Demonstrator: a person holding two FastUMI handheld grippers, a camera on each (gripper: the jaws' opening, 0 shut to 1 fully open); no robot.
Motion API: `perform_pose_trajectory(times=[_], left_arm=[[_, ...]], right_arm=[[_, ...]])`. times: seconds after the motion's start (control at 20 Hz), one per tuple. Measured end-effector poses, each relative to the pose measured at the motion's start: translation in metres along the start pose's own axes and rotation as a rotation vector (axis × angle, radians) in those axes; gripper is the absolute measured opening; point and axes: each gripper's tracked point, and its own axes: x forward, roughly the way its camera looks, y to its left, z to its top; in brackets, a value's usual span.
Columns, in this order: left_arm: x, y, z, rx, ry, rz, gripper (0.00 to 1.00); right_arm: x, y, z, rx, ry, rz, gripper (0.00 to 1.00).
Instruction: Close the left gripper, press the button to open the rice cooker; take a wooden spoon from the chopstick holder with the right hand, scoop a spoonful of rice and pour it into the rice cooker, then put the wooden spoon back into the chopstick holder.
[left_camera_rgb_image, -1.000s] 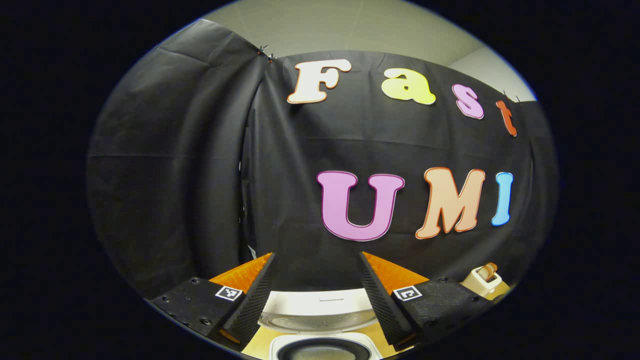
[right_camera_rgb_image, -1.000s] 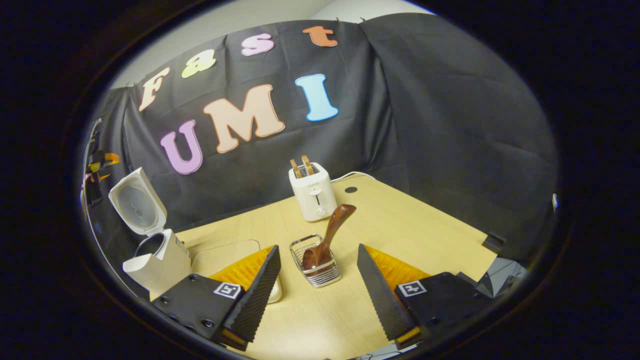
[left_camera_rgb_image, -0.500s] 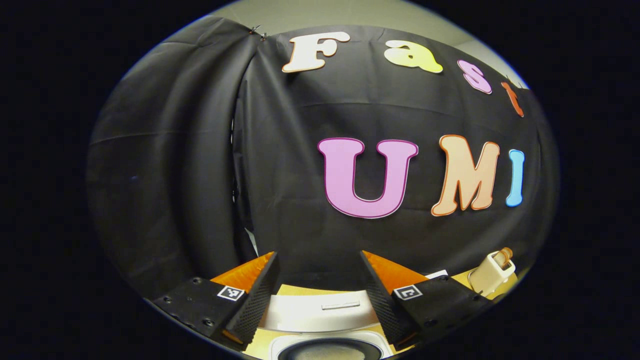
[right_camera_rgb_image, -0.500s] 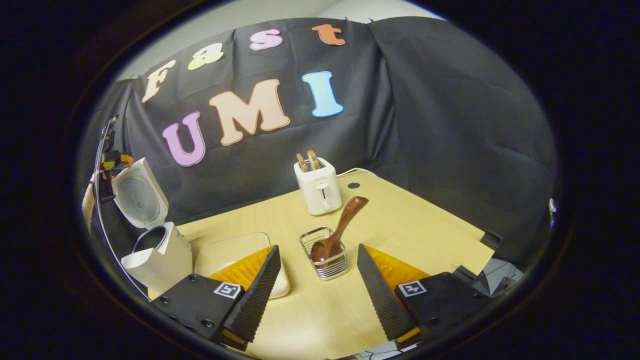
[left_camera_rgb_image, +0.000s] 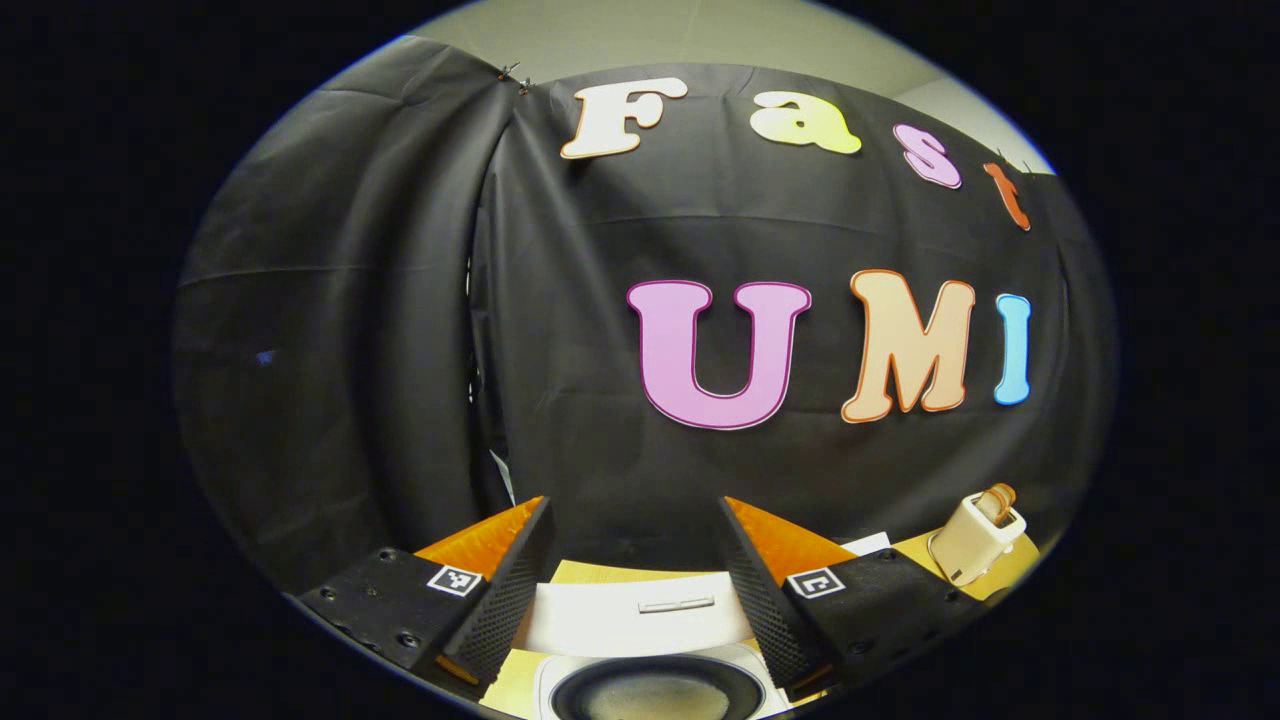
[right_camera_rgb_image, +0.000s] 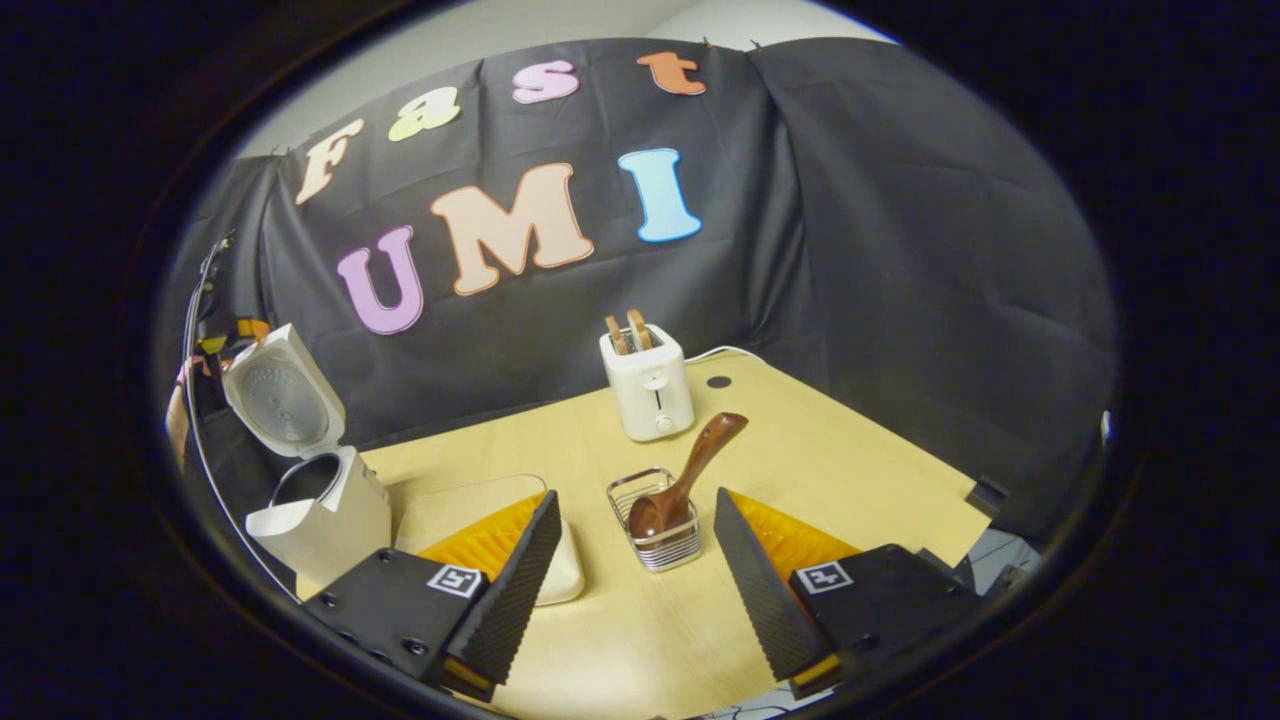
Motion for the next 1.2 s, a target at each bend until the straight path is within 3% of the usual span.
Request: perform_pose_trajectory(times=[0.55,0.6,0.8,1.05,1.2], left_arm=[[-0.09,-0.011,-0.068,0.0,-0.036,0.011,0.91],[-0.097,-0.012,-0.077,-0.001,-0.028,0.014,0.94],[-0.118,-0.015,-0.113,-0.004,-0.004,0.017,0.93],[-0.136,-0.017,-0.172,-0.036,0.113,0.03,0.96],[-0.137,-0.019,-0.18,-0.017,0.106,0.033,0.96]], right_arm=[[0.002,0.01,0.006,-0.017,-0.01,0.058,0.97],[0.003,0.01,0.006,-0.019,-0.011,0.062,0.97],[0.003,0.017,0.01,-0.016,-0.014,0.084,0.97],[0.005,0.029,0.012,-0.038,-0.009,0.109,0.97],[0.005,0.035,0.011,-0.042,-0.008,0.126,0.97]])
